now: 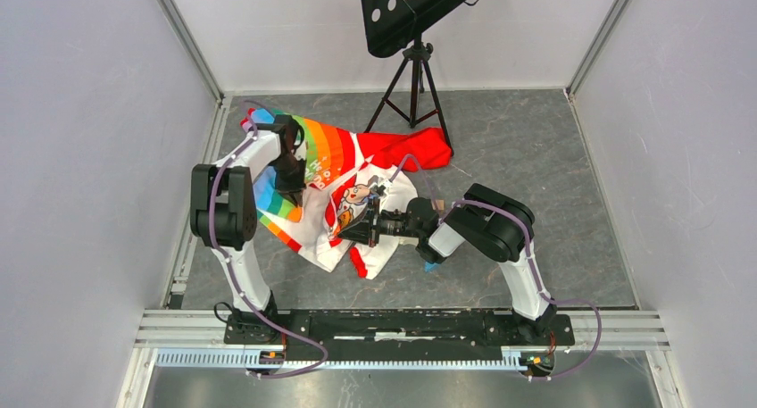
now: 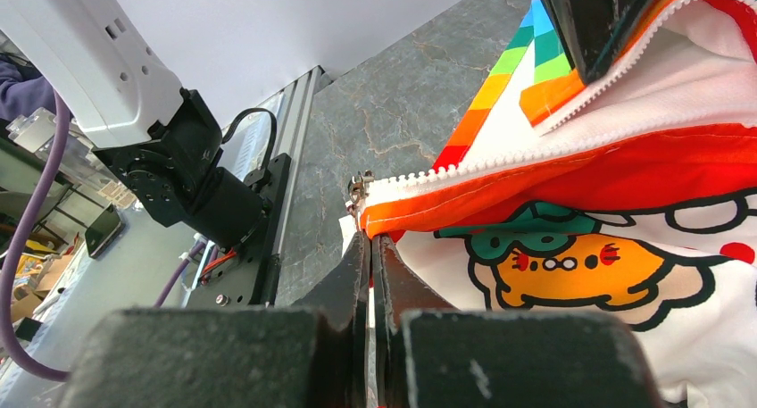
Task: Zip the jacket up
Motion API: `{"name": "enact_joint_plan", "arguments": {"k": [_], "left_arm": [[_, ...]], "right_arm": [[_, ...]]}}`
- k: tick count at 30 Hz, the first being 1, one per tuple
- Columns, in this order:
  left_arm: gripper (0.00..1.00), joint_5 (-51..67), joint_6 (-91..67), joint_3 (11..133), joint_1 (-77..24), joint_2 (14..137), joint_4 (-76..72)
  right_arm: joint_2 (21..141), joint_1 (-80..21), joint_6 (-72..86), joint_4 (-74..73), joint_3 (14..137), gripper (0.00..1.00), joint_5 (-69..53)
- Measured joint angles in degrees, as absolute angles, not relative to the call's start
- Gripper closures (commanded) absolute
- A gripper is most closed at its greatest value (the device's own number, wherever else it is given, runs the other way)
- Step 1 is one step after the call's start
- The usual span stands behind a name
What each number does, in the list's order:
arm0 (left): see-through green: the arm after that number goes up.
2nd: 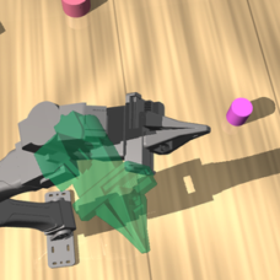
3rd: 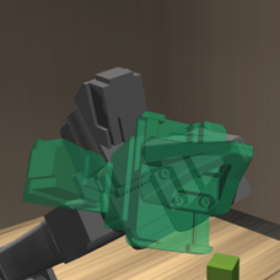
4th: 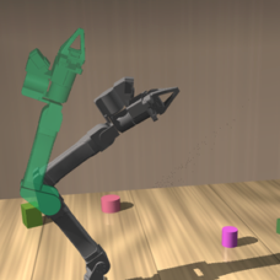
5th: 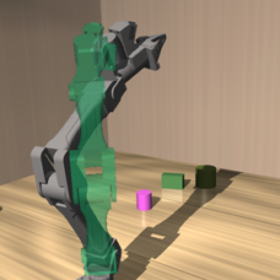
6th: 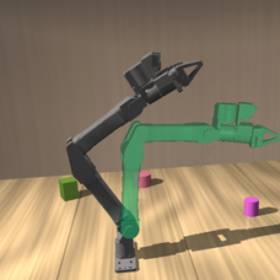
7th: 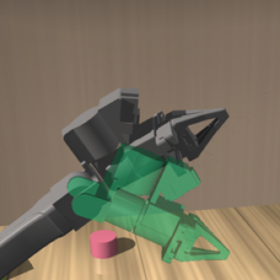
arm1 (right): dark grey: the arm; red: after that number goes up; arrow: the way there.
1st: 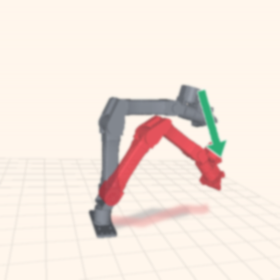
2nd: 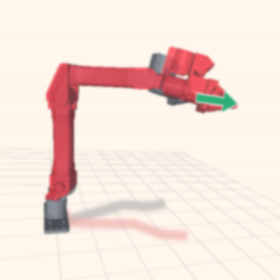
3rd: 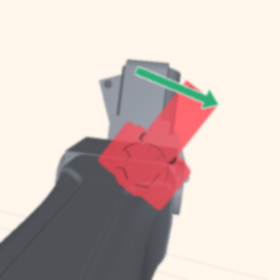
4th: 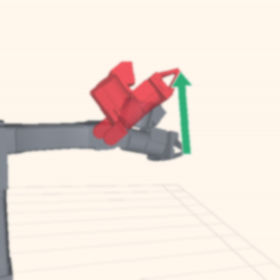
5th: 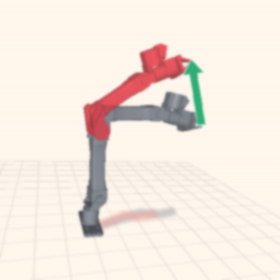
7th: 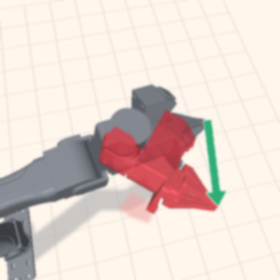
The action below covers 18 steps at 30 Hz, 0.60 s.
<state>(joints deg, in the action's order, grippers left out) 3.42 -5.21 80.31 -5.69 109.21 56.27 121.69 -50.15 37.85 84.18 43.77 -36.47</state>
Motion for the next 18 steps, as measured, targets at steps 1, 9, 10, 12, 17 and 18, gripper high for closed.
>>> {"name": "enact_joint_plan", "arguments": {"k": [1, 9, 10, 12, 17, 18], "left_arm": [[0.71, 3.5, -5.4, 80.3, -5.6, 110.0, 56.1], [0.44, 2.7, -5.9, 78.5, -5.7, 110.1, 55.4], [0.44, 2.1, -5.9, 77.4, -5.8, 109.5, 55.4], [0.44, 1.7, -5.8, 75.9, -5.9, 108.4, 55.6], [0.44, 1.0, -5.8, 74.5, -6.5, 106.6, 55.7], [0.44, 0.5, -5.8, 74.1, -6.8, 106.3, 55.6]], "right_arm": [[121.7, -50.2, 37.8, 84.2, 43.8, 1.00, -36.5], [121.7, -50.2, 37.9, 84.2, 43.8, 1.00, -36.4], [121.7, -50.2, 37.9, 84.2, 43.8, 1.00, -36.5], [121.7, -50.2, 37.8, 84.2, 43.8, 1.00, -36.5], [121.7, -50.2, 37.9, 84.2, 43.8, 1.00, -36.5], [121.7, -50.2, 37.9, 84.2, 43.8, 1.00, -36.5]]}}
